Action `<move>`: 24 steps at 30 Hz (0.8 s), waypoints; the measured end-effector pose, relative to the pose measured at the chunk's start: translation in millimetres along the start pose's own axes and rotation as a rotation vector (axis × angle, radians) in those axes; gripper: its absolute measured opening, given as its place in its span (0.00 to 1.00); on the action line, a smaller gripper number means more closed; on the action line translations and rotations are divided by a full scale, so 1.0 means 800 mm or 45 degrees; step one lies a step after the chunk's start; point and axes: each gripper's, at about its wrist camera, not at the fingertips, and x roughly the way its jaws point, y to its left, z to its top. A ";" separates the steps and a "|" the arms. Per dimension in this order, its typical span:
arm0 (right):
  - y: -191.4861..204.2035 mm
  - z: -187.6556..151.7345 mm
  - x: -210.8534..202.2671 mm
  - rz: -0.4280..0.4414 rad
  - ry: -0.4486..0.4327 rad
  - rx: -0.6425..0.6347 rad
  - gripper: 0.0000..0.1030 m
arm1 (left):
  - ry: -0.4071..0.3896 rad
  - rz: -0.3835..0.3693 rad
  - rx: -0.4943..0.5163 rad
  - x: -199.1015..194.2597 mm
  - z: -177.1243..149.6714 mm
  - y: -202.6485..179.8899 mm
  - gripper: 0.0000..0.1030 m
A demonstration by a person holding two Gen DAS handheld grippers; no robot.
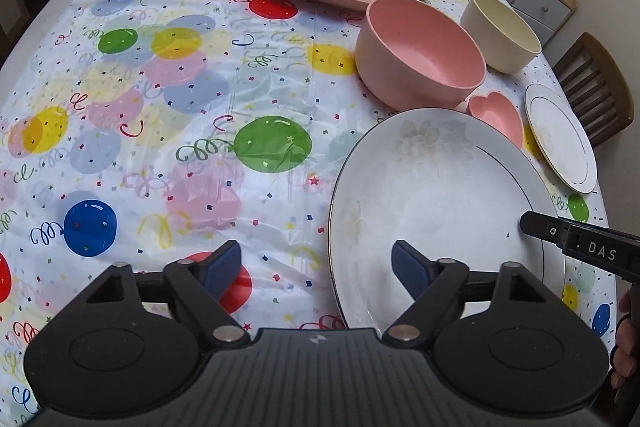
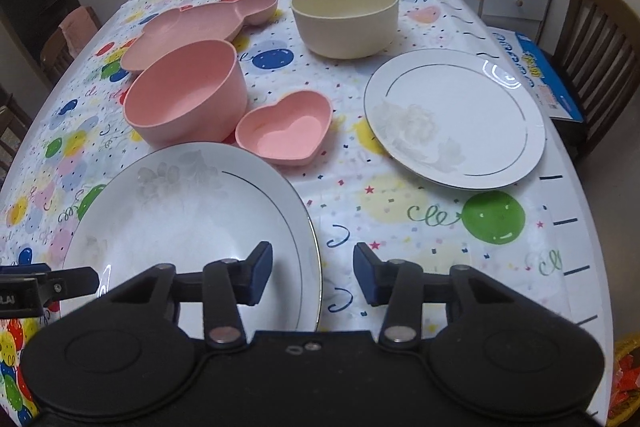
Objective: Organize plates and bowls
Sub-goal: 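Lower both grippers onto the large white plate rim and close them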
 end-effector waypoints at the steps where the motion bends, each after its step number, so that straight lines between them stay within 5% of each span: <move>1: -0.001 0.001 0.002 0.004 0.008 -0.002 0.38 | -0.002 -0.002 -0.003 0.000 0.000 0.000 0.78; 4: -0.007 0.004 0.005 0.030 0.025 0.005 0.31 | -0.001 -0.016 -0.024 0.000 0.002 0.001 0.70; 11: -0.017 0.012 0.002 0.111 0.059 0.015 0.15 | 0.034 -0.072 -0.065 0.005 0.003 0.004 0.36; 24: -0.026 0.013 0.005 0.179 0.103 0.087 0.10 | 0.096 -0.176 -0.055 0.009 0.003 0.008 0.15</move>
